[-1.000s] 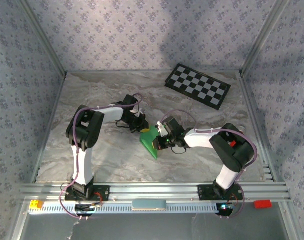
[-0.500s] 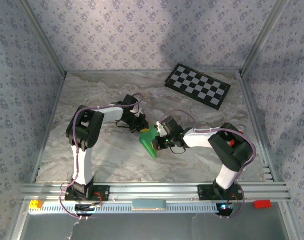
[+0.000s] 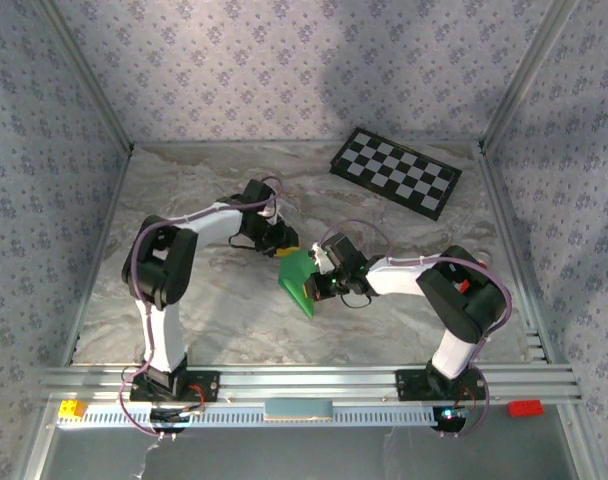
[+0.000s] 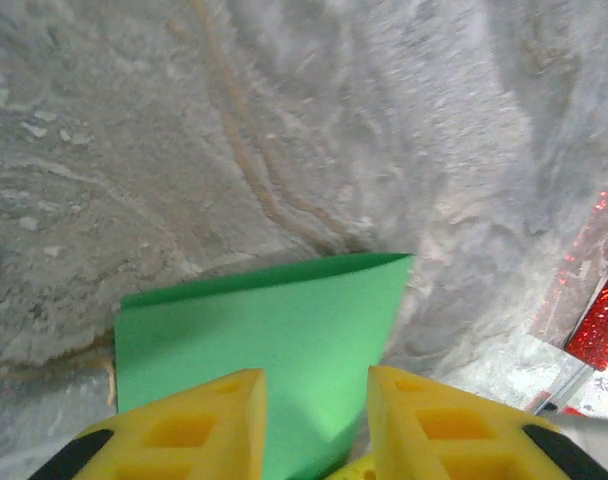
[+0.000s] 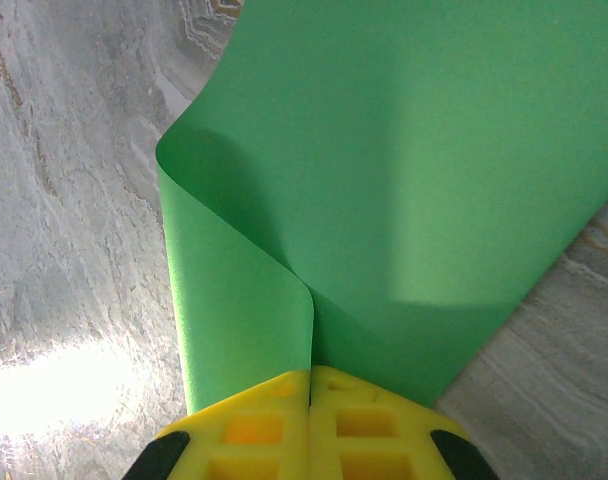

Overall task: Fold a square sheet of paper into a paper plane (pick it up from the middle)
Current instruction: Third fold the triangle at the center of the table.

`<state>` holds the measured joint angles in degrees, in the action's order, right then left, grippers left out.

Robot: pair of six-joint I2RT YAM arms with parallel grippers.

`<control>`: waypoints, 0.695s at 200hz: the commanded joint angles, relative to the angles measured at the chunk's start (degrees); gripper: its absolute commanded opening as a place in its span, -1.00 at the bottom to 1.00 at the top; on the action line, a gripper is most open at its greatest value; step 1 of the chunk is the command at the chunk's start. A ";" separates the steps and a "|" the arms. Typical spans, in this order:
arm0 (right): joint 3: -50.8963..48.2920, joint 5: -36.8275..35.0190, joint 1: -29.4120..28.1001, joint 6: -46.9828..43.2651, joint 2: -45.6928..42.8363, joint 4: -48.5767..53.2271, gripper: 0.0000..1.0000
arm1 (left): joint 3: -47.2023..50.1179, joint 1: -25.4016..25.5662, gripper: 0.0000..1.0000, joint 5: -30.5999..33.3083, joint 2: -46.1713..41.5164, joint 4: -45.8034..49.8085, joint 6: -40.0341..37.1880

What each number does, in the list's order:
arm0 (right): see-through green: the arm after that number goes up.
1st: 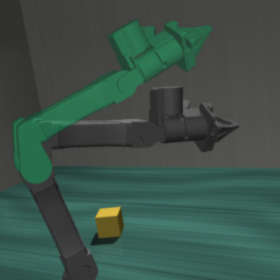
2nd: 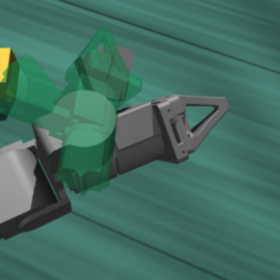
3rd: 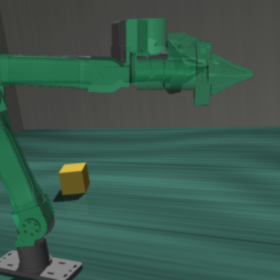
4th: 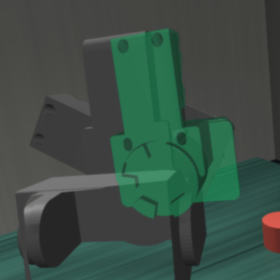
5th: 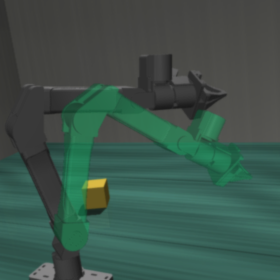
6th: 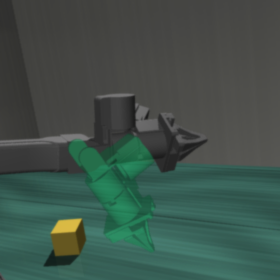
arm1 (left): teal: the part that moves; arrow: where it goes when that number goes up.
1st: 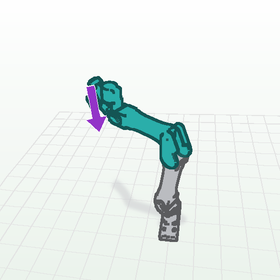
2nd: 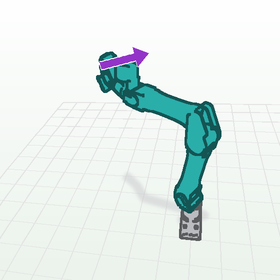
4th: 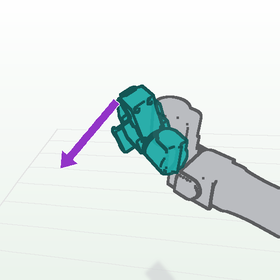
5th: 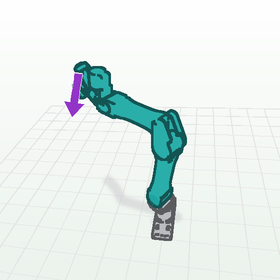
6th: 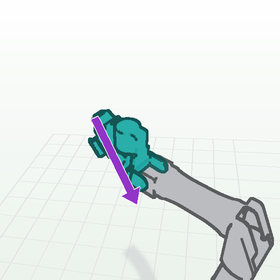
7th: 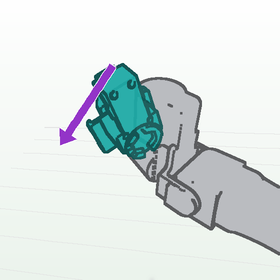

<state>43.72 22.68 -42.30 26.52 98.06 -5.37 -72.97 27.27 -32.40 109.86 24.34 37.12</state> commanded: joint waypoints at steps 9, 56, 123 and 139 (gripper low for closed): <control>0.19 -1.36 -0.36 -0.51 1.33 1.19 -1.00 | 4.61 -0.56 -0.47 2.45 -8.59 -1.61 2.09; 0.18 -1.48 -0.31 -0.38 1.17 1.30 -1.00 | 20.38 -0.46 -0.85 -4.56 -18.30 -13.27 9.88; -0.77 -2.42 -0.56 0.72 1.34 0.88 -1.00 | 36.93 2.63 -1.00 -8.56 -24.91 -32.47 22.07; -0.57 -2.46 -0.59 0.72 1.60 0.97 -1.00 | 37.09 3.54 -1.00 -8.23 -24.23 -33.88 23.04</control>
<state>43.70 22.24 -42.59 26.59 98.17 -5.80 -35.97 29.63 -39.24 86.76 -2.15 56.84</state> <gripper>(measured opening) 0.052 0.046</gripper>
